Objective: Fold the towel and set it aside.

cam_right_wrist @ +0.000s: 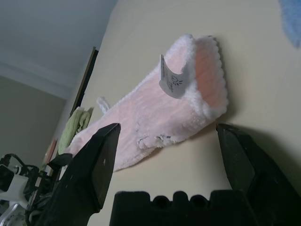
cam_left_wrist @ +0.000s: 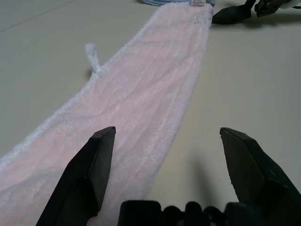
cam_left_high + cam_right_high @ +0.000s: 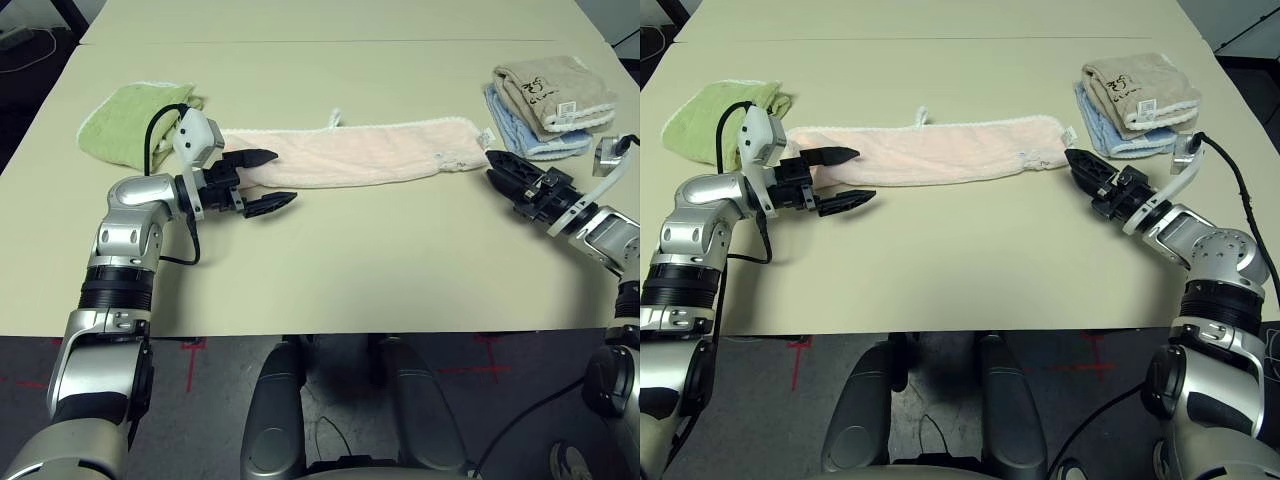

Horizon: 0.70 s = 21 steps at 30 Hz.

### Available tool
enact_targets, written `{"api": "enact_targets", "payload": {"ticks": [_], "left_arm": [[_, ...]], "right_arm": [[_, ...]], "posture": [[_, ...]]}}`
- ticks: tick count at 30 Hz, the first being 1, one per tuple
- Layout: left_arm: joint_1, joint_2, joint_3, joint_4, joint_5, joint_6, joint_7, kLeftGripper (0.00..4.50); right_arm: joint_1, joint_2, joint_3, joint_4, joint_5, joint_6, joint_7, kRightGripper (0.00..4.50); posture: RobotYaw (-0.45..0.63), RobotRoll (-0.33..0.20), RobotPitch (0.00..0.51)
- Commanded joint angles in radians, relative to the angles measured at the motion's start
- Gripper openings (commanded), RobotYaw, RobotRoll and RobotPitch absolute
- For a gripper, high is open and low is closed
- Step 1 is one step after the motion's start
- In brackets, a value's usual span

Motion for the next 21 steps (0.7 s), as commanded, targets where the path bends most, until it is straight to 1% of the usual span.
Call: {"api": "enact_targets", "payload": {"ticks": [1, 2, 5, 11, 12, 15, 16, 21], "left_arm": [[0.003, 0.0, -0.01, -0.025, -0.008, 0.008, -0.004, 4.5], [0.004, 0.002, -0.01, -0.026, -0.007, 0.009, -0.004, 4.5], [0.006, 0.004, -0.011, -0.029, -0.007, 0.012, -0.005, 4.5], [0.007, 0.008, -0.012, -0.024, -0.003, 0.008, -0.011, 4.5], [0.008, 0.008, -0.013, -0.023, -0.003, 0.008, -0.012, 4.5], [0.008, 0.009, -0.014, -0.022, -0.004, 0.009, -0.013, 4.5], [0.007, 0.008, -0.014, -0.022, -0.004, 0.009, -0.014, 4.5], [0.003, 0.009, -0.018, -0.016, -0.003, 0.009, -0.021, 4.5]], "right_arm": [[0.011, 0.024, -0.005, 0.004, 0.002, 0.002, -0.06, 4.47], [0.011, 0.027, -0.005, 0.003, 0.003, 0.0, -0.07, 4.47], [0.01, 0.035, -0.009, 0.007, 0.014, 0.003, -0.096, 3.92], [0.044, 0.044, -0.023, -0.038, 0.049, 0.039, -0.135, 1.65], [0.052, 0.044, -0.027, -0.049, 0.057, 0.045, -0.141, 1.34], [0.072, 0.048, -0.036, -0.081, 0.083, 0.055, -0.162, 0.12], [0.077, 0.05, -0.039, -0.09, 0.092, 0.057, -0.17, 0.05], [0.112, 0.069, -0.055, -0.136, 0.129, 0.061, -0.216, 0.05]], "posture": [[0.02, 0.0, 0.312], [0.02, 0.0, 0.312], [0.03, 0.0, 0.311], [0.02, 0.0, 0.309], [0.02, 0.0, 0.308], [0.02, 0.0, 0.306], [0.01, 0.0, 0.306], [0.01, 0.0, 0.307]]}}
